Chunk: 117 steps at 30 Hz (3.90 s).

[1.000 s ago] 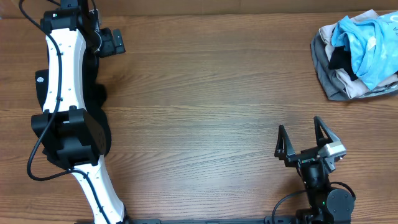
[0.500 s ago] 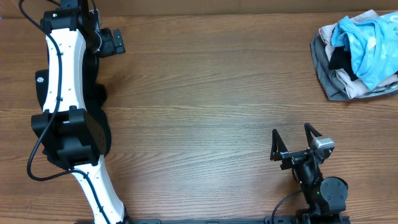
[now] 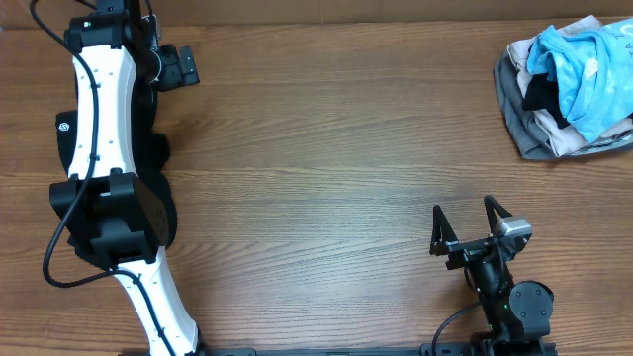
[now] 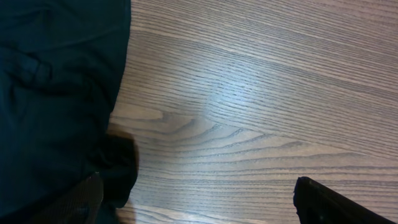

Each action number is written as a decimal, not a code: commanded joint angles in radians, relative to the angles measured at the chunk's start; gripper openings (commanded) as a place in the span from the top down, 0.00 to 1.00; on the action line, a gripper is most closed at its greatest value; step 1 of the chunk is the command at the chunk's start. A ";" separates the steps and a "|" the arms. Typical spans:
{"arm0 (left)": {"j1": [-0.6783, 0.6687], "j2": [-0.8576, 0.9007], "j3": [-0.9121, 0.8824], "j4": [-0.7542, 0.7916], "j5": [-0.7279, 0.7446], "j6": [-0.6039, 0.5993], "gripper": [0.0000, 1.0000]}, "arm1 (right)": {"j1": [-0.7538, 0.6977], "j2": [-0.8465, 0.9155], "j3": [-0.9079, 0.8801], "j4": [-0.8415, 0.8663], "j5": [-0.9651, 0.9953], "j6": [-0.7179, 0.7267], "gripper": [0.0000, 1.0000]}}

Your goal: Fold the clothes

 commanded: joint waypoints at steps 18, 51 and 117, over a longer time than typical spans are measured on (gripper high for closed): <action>-0.001 -0.010 0.021 0.001 0.000 -0.010 0.00 | 0.003 -0.010 -0.010 0.005 0.007 0.004 0.00; -0.157 -0.857 -0.419 0.166 -0.202 0.041 0.00 | 0.003 -0.010 -0.010 0.005 0.007 0.004 0.00; -0.157 -2.204 -2.215 1.149 -0.007 0.111 0.00 | 0.004 -0.010 -0.010 0.005 0.007 0.004 0.00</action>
